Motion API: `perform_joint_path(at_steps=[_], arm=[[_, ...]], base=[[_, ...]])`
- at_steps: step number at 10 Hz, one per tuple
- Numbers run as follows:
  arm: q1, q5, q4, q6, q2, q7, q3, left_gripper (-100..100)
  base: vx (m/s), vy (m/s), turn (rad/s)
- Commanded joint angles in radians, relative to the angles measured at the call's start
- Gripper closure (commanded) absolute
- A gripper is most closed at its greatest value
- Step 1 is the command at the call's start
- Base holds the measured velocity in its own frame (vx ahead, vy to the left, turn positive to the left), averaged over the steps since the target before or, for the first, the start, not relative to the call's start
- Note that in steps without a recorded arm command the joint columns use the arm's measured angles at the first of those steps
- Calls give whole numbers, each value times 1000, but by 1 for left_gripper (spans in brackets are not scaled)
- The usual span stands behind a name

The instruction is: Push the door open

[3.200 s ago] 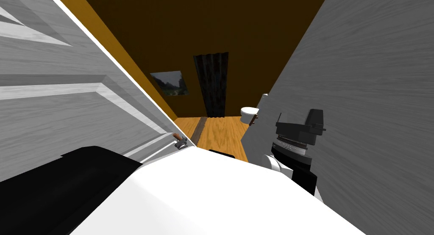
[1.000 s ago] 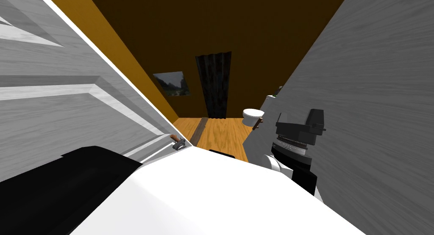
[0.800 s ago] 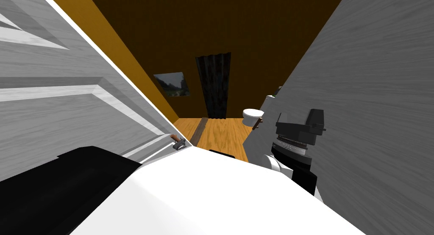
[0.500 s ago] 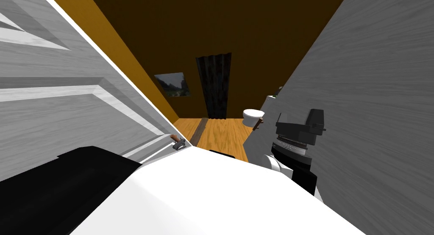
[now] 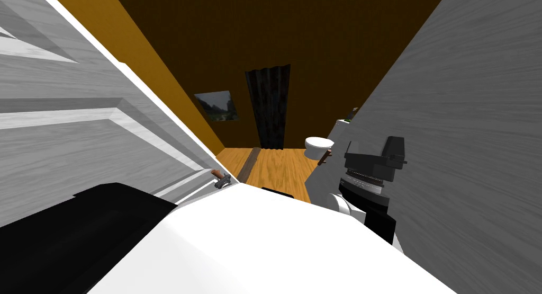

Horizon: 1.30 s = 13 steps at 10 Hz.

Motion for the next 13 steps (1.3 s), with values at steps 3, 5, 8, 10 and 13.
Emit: perform_joint_path(at_steps=[3, 5, 8, 10, 13], arm=[[-4, 3, -27, 11, 29, -7, 13, 100], [-4, 8, -29, 11, 35, -8, 20, 100], [-4, 8, -29, 11, 35, -8, 20, 100], [-4, 8, -29, 11, 35, -8, 20, 100], [-4, 8, -29, 11, 35, -8, 20, 100]], base=[[-6, 2, -8], [18, 12, 4], [22, 12, 10], [-2, -5, -2], [7, 8, -3]])
